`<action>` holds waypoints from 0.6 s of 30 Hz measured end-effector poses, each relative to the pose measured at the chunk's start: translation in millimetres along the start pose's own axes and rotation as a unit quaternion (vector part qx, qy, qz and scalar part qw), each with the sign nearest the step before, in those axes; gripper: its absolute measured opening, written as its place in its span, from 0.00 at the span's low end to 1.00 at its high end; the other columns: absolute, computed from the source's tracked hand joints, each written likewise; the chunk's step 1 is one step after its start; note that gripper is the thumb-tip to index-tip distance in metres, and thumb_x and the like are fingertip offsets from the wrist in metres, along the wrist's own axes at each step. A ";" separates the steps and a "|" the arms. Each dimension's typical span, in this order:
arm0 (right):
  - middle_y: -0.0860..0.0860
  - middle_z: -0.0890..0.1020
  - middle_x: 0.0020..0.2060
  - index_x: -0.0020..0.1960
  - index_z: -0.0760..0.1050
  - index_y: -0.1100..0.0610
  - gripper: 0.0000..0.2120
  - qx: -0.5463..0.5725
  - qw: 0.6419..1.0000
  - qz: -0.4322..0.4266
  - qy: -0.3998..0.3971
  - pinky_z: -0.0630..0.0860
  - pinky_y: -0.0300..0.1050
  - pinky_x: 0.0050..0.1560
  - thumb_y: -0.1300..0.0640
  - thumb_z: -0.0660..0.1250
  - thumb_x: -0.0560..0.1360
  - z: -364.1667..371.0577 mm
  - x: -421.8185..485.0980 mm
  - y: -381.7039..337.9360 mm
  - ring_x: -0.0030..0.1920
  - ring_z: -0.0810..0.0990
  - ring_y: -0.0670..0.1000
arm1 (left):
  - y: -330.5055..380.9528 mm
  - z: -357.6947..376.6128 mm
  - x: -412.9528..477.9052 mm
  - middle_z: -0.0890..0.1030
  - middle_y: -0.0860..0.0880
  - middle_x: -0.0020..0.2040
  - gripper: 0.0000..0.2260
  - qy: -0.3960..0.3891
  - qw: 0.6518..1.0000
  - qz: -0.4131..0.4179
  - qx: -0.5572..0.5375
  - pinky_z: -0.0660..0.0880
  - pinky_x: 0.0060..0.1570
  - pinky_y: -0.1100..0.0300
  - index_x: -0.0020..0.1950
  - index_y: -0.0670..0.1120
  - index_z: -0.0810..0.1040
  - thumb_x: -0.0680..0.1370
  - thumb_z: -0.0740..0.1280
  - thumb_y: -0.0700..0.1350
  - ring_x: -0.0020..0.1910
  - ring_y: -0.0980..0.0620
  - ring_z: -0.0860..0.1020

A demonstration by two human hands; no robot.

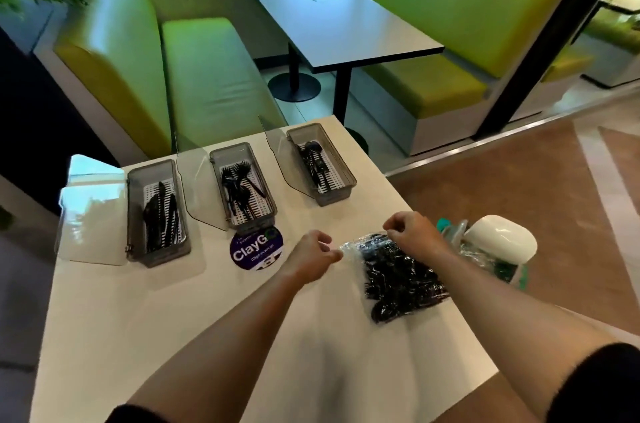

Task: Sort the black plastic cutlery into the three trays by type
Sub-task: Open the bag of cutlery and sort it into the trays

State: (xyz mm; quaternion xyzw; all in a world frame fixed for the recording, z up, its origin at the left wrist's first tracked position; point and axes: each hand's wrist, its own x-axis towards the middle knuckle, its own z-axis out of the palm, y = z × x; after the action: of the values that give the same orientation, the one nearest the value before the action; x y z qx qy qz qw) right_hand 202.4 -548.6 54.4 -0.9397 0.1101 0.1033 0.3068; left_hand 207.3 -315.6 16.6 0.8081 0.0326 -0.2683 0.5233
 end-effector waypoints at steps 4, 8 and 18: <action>0.49 0.86 0.50 0.54 0.84 0.53 0.07 -0.026 0.997 -0.008 -0.068 0.78 0.45 0.59 0.57 0.72 0.77 5.1 0.2 16.9 0.51 0.83 0.50 | -8.6 41.3 11.3 0.81 0.40 0.58 0.19 0.015 0.985 -0.097 -0.140 0.73 0.33 0.57 0.67 0.43 0.68 0.79 0.70 0.44 0.41 0.48 0.78; 0.50 0.86 0.51 0.55 0.84 0.54 0.08 -0.056 0.991 -0.026 -0.119 0.76 0.41 0.54 0.58 0.71 0.77 6.2 6.2 26.0 0.51 0.83 0.50 | -9.9 71.7 14.6 0.83 0.44 0.48 0.04 0.049 0.969 -0.113 -0.212 0.71 0.33 0.60 0.55 0.44 0.75 0.81 0.66 0.41 0.40 0.48 0.81; 0.46 0.73 0.68 0.69 0.74 0.45 0.22 -0.183 0.971 -0.127 -0.086 0.69 0.55 0.68 0.49 0.72 0.76 -14.9 35.2 -2.1 0.69 0.68 0.51 | 13.6 45.2 -2.7 0.86 0.41 0.52 0.06 0.044 0.973 0.019 -0.224 0.79 0.41 0.50 0.48 0.44 0.71 0.81 0.68 0.40 0.46 0.44 0.86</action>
State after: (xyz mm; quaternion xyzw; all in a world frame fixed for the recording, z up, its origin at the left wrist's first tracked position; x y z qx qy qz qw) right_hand 238.4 -561.0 58.2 -0.9737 -0.0575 0.1628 0.1483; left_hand 191.5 -360.1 15.2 0.6822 0.0997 -0.2081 0.6938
